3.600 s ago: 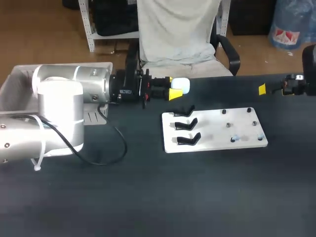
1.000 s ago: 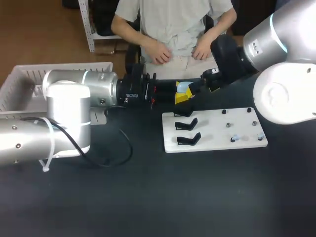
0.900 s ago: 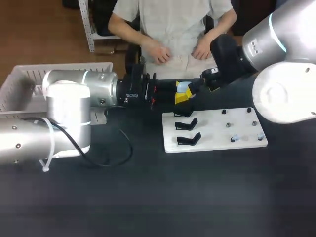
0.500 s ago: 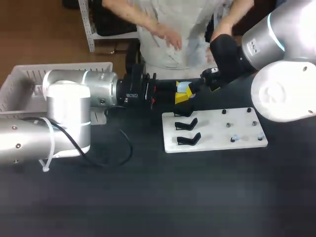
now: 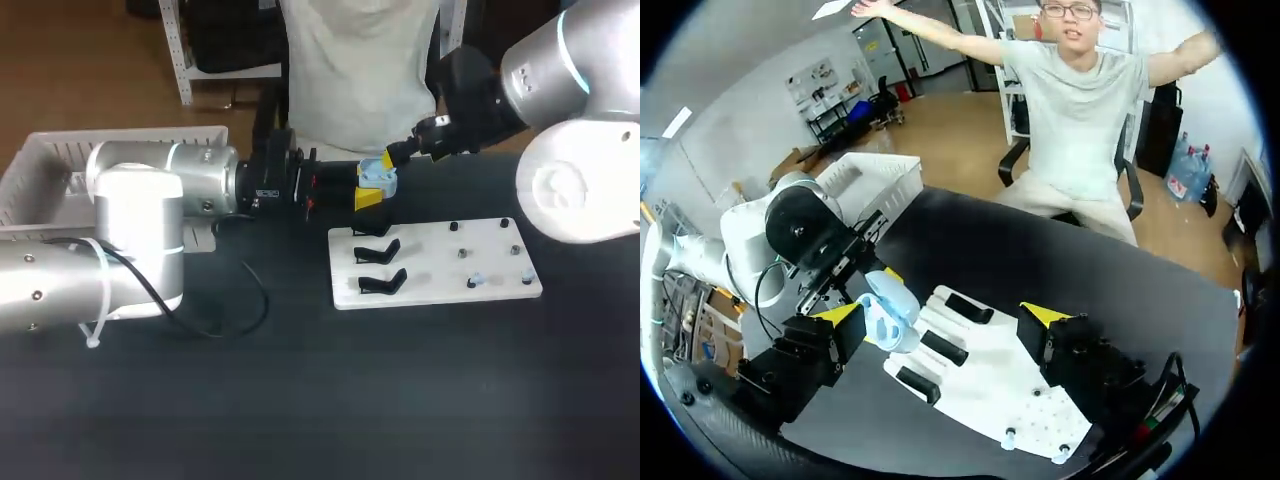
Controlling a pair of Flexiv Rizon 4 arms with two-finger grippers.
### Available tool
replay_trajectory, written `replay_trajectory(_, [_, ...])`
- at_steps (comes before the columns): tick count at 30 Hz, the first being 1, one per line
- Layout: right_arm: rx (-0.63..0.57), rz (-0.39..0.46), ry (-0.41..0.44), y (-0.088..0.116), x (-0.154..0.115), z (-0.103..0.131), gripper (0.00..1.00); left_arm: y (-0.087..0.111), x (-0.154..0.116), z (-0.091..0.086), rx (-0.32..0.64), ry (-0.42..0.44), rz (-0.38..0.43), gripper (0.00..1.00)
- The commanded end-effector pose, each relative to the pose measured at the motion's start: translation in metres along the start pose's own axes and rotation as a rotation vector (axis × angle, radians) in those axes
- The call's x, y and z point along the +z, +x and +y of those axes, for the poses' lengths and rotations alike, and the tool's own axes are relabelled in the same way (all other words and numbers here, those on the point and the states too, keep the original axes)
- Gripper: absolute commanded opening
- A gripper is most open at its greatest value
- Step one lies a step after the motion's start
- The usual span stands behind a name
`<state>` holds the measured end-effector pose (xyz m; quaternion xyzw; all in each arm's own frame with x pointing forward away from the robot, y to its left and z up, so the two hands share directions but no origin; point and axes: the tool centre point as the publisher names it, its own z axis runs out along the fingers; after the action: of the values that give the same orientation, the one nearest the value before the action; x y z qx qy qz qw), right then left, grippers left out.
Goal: Pick up each earbud case from the left stands, insert the matching earbuds, close the lid, and place the case in the box.
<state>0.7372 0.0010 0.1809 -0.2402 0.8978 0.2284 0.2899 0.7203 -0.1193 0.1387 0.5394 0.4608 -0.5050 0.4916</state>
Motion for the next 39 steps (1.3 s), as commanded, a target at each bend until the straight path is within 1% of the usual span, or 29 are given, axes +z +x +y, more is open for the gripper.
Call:
replay_trajectory(1, [-0.036, 0.005, 0.093, 0.005, -0.028, -0.006, 1.0, 0.0, 0.0, -0.001, 0.003, -0.004, -0.002, 0.0])
replay_trajectory(3, [-0.06, 0.036, 0.155, 0.009, -0.039, -0.014, 1.0, 0.0, 0.0, -0.001, 0.003, -0.004, -0.002, 0.0])
replay_trajectory(7, [-0.072, 0.149, 0.266, 0.028, -0.058, -0.036, 1.0, 0.0, 0.0, -0.001, 0.003, -0.004, -0.002, 0.0])
replay_trajectory(10, [-0.057, 0.214, 0.347, 0.047, -0.071, -0.049, 1.0, 0.0, 0.0, -0.001, 0.003, -0.004, -0.002, 0.0])
replay_trajectory(14, [-0.02, 0.279, 0.406, 0.076, -0.08, -0.059, 1.0, 0.0, 0.0, -0.001, 0.003, -0.004, -0.002, 0.0])
replay_trajectory(19, [0.03, 0.342, 0.451, 0.112, -0.084, -0.068, 1.0, 0.0, 0.0, -0.001, 0.003, -0.004, -0.002, 0.0])
replay_trajectory(25, [0.066, 0.411, 0.504, 0.146, -0.085, -0.081, 1.0, 0.0, 0.0, -0.001, 0.003, -0.004, -0.002, 0.0])
replay_trajectory(31, [0.095, 0.454, 0.482, 0.17, -0.075, -0.082, 1.0, 0.0, 0.0, -0.001, 0.003, -0.004, -0.002, 0.0])
replay_trajectory(34, [0.097, 0.476, 0.476, 0.178, -0.069, -0.082, 1.0, 0.0, 0.0, -0.001, 0.003, -0.004, -0.002, 0.0])
replay_trajectory(39, [0.118, 0.524, 0.47, 0.193, -0.058, -0.089, 1.0, 0.0, 0.0, -0.001, 0.003, -0.004, -0.002, 0.0])
